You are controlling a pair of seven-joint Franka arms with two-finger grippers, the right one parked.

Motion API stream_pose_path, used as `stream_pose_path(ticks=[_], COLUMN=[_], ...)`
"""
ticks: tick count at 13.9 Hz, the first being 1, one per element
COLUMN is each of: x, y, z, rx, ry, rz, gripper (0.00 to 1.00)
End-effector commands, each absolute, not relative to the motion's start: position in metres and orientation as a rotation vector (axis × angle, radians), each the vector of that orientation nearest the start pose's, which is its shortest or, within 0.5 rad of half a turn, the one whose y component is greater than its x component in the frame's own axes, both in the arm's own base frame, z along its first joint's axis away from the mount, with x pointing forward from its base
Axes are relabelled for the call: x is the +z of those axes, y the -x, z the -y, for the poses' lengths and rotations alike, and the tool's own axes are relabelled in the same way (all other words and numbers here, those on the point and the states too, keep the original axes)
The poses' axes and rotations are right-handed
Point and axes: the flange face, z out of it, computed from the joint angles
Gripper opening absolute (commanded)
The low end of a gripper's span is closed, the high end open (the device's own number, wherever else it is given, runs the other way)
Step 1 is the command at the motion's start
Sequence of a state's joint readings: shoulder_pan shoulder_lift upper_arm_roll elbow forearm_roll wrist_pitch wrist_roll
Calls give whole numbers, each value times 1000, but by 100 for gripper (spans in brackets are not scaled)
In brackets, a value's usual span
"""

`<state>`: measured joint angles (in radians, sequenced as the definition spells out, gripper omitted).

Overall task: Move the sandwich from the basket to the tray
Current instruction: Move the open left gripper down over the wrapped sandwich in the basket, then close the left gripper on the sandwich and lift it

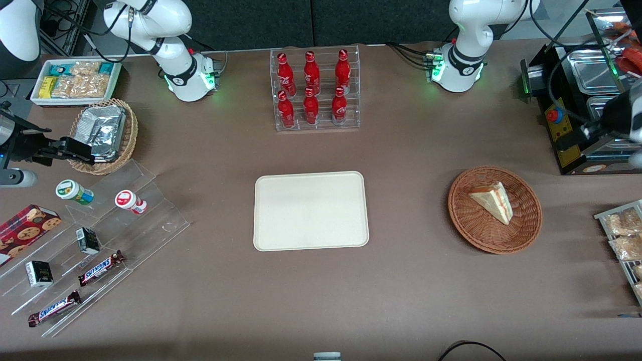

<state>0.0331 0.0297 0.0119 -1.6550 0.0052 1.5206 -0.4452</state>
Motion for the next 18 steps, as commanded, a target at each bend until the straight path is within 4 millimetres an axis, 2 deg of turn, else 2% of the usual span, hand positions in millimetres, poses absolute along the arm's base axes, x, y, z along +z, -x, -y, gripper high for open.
stream_pose_path(ticks=[1, 5, 7, 9, 13, 18], x=[492, 410, 374, 338, 288, 235], y=[-555, -543, -536, -539, -546, -548], z=[-21, -24, -26, -26, -26, -27], rx=[231, 171, 77, 84, 131, 148], ry=[2915, 2919, 2939, 2909, 2889, 2879], rz=[972, 994, 1009, 1084, 1102, 1113], gripper=[100, 100, 100, 100, 100, 100])
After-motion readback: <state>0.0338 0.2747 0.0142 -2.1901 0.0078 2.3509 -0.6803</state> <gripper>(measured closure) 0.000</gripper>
